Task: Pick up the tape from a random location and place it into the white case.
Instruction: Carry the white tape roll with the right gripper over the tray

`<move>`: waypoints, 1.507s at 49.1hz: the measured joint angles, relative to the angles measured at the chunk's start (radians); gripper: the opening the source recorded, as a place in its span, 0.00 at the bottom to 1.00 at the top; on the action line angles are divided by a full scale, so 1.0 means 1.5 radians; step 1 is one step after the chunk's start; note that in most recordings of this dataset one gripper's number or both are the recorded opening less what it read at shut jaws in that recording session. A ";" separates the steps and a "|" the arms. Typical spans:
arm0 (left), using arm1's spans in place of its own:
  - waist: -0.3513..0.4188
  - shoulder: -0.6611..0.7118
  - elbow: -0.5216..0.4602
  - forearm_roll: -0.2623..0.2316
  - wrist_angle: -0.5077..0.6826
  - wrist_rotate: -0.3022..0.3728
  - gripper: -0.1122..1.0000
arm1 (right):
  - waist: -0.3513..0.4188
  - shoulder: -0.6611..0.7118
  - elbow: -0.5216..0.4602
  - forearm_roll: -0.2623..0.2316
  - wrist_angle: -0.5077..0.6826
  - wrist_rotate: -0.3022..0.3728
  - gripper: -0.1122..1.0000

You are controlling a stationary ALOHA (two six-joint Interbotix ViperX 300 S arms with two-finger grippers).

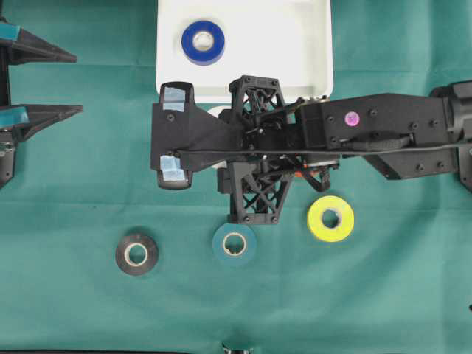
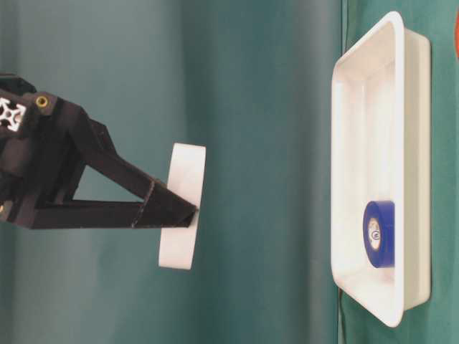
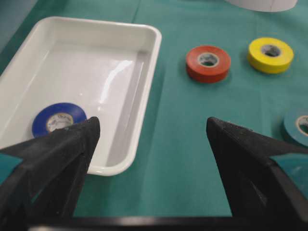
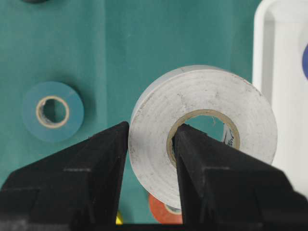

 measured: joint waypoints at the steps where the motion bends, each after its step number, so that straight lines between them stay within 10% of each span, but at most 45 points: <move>1: 0.000 0.000 0.001 -0.001 0.000 0.000 0.98 | 0.000 0.000 0.000 -0.002 0.000 0.000 0.39; 20: 0.000 0.000 0.000 -0.001 0.001 0.000 0.98 | -0.028 0.001 0.000 -0.033 0.000 -0.010 0.39; 74: 0.000 0.000 0.001 -0.001 0.002 0.000 0.98 | -0.308 0.000 0.013 -0.029 -0.028 -0.143 0.39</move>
